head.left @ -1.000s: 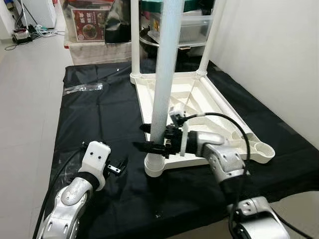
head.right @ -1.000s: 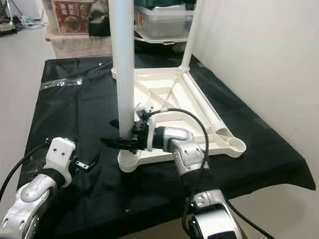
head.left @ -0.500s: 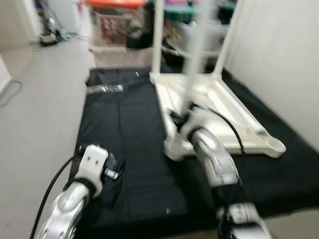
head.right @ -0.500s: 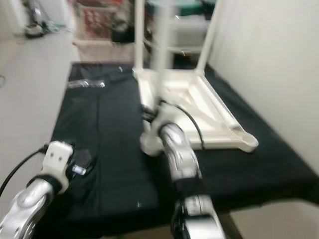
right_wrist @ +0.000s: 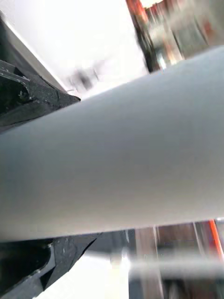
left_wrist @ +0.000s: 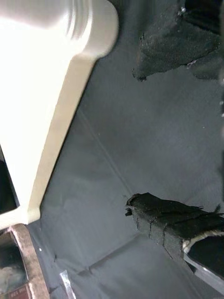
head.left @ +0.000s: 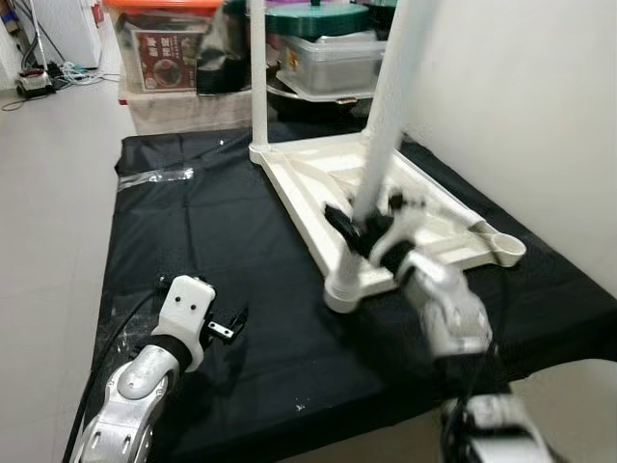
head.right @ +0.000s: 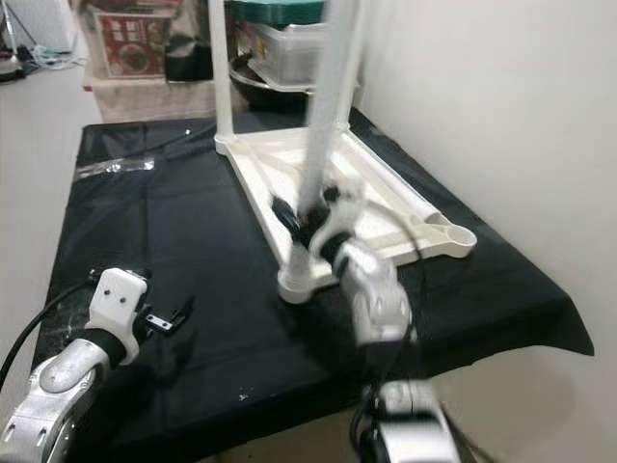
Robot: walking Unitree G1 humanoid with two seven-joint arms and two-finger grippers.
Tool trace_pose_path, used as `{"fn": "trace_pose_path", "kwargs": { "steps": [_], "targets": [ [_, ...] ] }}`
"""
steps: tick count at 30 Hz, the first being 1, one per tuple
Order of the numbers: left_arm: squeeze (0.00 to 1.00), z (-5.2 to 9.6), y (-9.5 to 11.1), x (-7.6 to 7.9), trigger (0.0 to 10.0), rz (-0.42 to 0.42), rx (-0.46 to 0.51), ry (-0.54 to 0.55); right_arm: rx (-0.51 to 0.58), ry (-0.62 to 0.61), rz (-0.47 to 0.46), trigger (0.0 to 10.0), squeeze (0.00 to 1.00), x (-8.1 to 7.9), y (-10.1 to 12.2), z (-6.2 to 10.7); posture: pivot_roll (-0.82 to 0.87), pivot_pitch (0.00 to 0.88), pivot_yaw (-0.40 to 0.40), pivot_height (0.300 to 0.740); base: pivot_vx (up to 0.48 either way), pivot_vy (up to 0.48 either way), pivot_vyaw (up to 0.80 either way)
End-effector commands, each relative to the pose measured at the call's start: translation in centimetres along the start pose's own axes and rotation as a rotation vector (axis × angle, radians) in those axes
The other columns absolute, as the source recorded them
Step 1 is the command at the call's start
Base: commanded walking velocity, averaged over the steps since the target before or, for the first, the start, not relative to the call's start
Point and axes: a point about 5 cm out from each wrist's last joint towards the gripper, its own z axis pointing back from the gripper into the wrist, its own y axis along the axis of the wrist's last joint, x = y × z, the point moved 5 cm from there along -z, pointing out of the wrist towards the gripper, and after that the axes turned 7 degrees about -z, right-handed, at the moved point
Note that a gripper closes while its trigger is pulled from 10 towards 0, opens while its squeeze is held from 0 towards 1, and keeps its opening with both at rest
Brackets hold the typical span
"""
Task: Building children table
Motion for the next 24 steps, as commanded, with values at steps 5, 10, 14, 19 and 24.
{"fn": "trace_pose_path", "kwargs": {
  "steps": [5,10,14,19,24],
  "targets": [
    [0.0,-0.1,-0.2,0.1,10.0,-0.019,-0.01,-0.011,-0.142,0.343,-0.001,10.0,0.0,-3.3,-2.0,0.4,0.07,0.0,-0.096,0.74,0.0,0.0,0.0],
    [0.0,0.0,-0.2,-0.1,10.0,-0.022,-0.011,-0.002,-0.213,0.431,-0.019,1.0,0.0,-4.5,-3.8,0.5,0.09,0.0,-0.113,0.74,0.0,0.0,0.0],
    [0.0,0.4,-0.3,-0.4,10.0,-0.024,-0.016,0.012,-0.245,0.047,0.021,0.0,0.0,-1.1,-6.2,-1.6,0.09,0.0,-0.116,0.74,0.0,0.0,0.0],
    [0.0,0.6,-0.4,-0.4,10.0,-0.021,-0.021,0.013,-0.141,-0.76,0.096,0.0,0.0,7.4,-5.0,2.2,0.08,0.0,-0.098,0.74,0.0,0.0,0.0],
    [0.0,0.3,-0.3,-0.1,10.0,-0.019,-0.018,-0.006,-0.033,-0.937,0.151,0.0,0.0,6.9,-3.5,5.5,0.05,0.0,-0.076,0.74,0.0,0.0,0.0]
  ]
}}
